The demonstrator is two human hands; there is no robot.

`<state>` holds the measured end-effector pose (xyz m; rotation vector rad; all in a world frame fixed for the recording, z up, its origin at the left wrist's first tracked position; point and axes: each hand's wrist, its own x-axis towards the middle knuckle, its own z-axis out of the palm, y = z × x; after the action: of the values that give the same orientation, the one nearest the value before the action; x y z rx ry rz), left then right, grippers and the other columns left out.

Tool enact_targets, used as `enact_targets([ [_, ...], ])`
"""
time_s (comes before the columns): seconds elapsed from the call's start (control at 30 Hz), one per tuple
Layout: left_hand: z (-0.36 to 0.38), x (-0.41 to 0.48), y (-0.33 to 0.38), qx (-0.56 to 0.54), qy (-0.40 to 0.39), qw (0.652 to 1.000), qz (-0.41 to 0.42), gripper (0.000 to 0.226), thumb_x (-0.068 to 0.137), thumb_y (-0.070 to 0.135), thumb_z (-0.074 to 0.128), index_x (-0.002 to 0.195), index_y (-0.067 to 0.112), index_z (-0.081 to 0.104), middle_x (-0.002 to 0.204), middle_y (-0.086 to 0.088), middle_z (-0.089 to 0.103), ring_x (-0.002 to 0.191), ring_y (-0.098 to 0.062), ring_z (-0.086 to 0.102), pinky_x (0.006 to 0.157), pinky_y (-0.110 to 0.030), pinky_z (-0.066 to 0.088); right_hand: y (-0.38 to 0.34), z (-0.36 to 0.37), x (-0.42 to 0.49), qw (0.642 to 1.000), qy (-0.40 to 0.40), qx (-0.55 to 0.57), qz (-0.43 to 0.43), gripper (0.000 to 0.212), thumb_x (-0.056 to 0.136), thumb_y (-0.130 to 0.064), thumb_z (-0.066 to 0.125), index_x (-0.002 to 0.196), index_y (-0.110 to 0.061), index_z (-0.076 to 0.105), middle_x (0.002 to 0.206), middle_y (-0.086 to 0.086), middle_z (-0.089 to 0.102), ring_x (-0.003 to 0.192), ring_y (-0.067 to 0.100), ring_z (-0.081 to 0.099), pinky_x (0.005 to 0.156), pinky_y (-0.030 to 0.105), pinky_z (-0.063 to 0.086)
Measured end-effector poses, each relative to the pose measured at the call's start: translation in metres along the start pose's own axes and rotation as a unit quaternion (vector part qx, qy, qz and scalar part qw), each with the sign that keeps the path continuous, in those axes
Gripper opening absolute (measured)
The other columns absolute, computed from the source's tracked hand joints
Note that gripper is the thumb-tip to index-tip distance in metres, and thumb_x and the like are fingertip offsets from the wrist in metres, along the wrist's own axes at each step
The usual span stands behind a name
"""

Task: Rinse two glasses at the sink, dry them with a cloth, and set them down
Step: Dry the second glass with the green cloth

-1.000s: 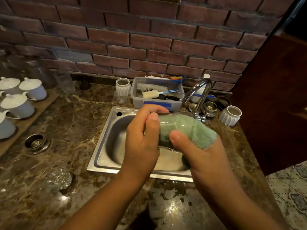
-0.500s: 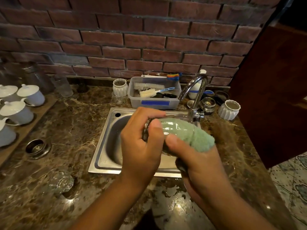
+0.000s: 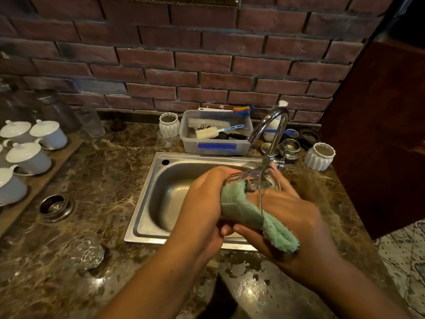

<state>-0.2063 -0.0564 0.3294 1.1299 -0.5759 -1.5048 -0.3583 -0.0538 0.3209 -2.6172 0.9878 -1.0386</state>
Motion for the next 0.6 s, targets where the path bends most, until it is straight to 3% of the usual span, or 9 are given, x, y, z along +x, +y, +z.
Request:
enact_targets([
  [0.1, -0.001, 0.000, -0.010, 0.068, 0.026, 0.971, 0.230, 0.026, 0.091, 0.030, 0.051, 0.078, 0.020, 0.071, 0.074, 0.000, 0.070, 0.065, -0.017, 0.065, 0.051, -0.028, 0.047, -0.011, 0.007, -0.001, 0.967, 0.039, 0.222, 0.119, 0.014, 0.084, -0.036, 0.074, 0.094, -0.028, 0.077, 0.091, -0.014, 0.076, 0.087, 0.001, 0.072, 0.099, 0.038, 0.050],
  [0.17, -0.009, 0.002, -0.014, 0.203, 0.017, 0.885, 0.419, 0.029, 0.094, 0.027, 0.046, 0.090, 0.015, 0.072, 0.084, 0.001, 0.071, 0.078, -0.015, 0.067, 0.062, -0.027, 0.053, -0.017, 0.009, 0.003, 0.850, 0.068, 0.453, 0.259, 0.028, 0.074, -0.036, 0.080, 0.095, -0.019, 0.077, 0.091, 0.000, 0.077, 0.085, 0.010, 0.074, 0.077, 0.027, 0.057],
  [0.23, -0.019, 0.006, -0.011, 0.341, -0.025, 0.749, 0.567, 0.031, 0.093, 0.018, 0.045, 0.096, 0.003, 0.072, 0.091, -0.008, 0.070, 0.084, -0.019, 0.065, 0.069, -0.031, 0.054, -0.013, 0.011, 0.001, 0.679, 0.061, 0.641, 0.352, 0.052, 0.068, -0.034, 0.087, 0.112, -0.010, 0.072, 0.105, 0.014, 0.075, 0.098, 0.024, 0.073, 0.078, 0.032, 0.059],
  [0.27, -0.022, 0.008, -0.010, 0.387, -0.041, 0.693, 0.607, 0.032, 0.091, 0.017, 0.046, 0.096, -0.003, 0.072, 0.093, -0.014, 0.070, 0.085, -0.022, 0.066, 0.072, -0.034, 0.055, -0.011, 0.010, 0.001, 0.629, 0.050, 0.684, 0.366, 0.054, 0.071, -0.030, 0.086, 0.116, -0.007, 0.070, 0.108, 0.017, 0.074, 0.100, 0.027, 0.073, 0.079, 0.033, 0.059],
  [0.3, -0.025, 0.010, -0.008, 0.410, -0.054, 0.668, 0.619, 0.033, 0.091, 0.017, 0.047, 0.097, -0.005, 0.071, 0.095, -0.016, 0.070, 0.088, -0.023, 0.066, 0.074, -0.036, 0.055, -0.009, 0.007, 0.002, 0.620, 0.036, 0.694, 0.365, 0.048, 0.073, -0.027, 0.082, 0.115, -0.007, 0.071, 0.107, 0.016, 0.075, 0.097, 0.026, 0.073, 0.077, 0.032, 0.060],
  [0.37, -0.028, 0.009, -0.005, 0.400, -0.074, 0.712, 0.572, 0.035, 0.092, 0.021, 0.046, 0.106, -0.001, 0.069, 0.103, -0.012, 0.070, 0.096, -0.019, 0.066, 0.079, -0.031, 0.054, -0.005, 0.001, 0.005, 0.695, 0.009, 0.636, 0.335, 0.032, 0.076, -0.025, 0.076, 0.106, -0.015, 0.076, 0.100, 0.008, 0.077, 0.091, 0.019, 0.075, 0.073, 0.026, 0.059],
  [0.43, -0.027, 0.002, -0.005, 0.342, -0.070, 0.828, 0.439, 0.035, 0.094, 0.034, 0.048, 0.114, 0.013, 0.069, 0.106, 0.005, 0.070, 0.098, -0.011, 0.067, 0.075, -0.019, 0.054, -0.001, -0.009, 0.012, 0.817, -0.014, 0.514, 0.262, 0.016, 0.083, -0.024, 0.074, 0.098, -0.022, 0.077, 0.093, -0.001, 0.078, 0.085, 0.010, 0.074, 0.071, 0.018, 0.056],
  [0.5, -0.029, 0.001, -0.003, 0.272, -0.096, 0.924, 0.252, 0.038, 0.089, 0.051, 0.053, 0.110, 0.025, 0.072, 0.098, 0.008, 0.072, 0.086, -0.008, 0.071, 0.060, -0.017, 0.055, 0.004, -0.017, 0.018, 0.900, -0.061, 0.389, 0.188, 0.007, 0.087, -0.022, 0.073, 0.093, -0.021, 0.077, 0.087, -0.008, 0.077, 0.080, 0.005, 0.073, 0.077, 0.014, 0.053],
  [0.6, -0.049, 0.012, 0.006, 0.169, -0.280, 0.945, -0.007, 0.050, 0.084, 0.056, 0.070, 0.113, 0.016, 0.071, 0.092, -0.006, 0.072, 0.070, -0.016, 0.070, 0.048, -0.026, 0.055, 0.012, -0.027, 0.022, 0.919, -0.173, 0.329, 0.131, 0.004, 0.088, -0.019, 0.075, 0.090, -0.022, 0.074, 0.084, -0.015, 0.075, 0.081, 0.005, 0.072, 0.094, 0.030, 0.044],
])
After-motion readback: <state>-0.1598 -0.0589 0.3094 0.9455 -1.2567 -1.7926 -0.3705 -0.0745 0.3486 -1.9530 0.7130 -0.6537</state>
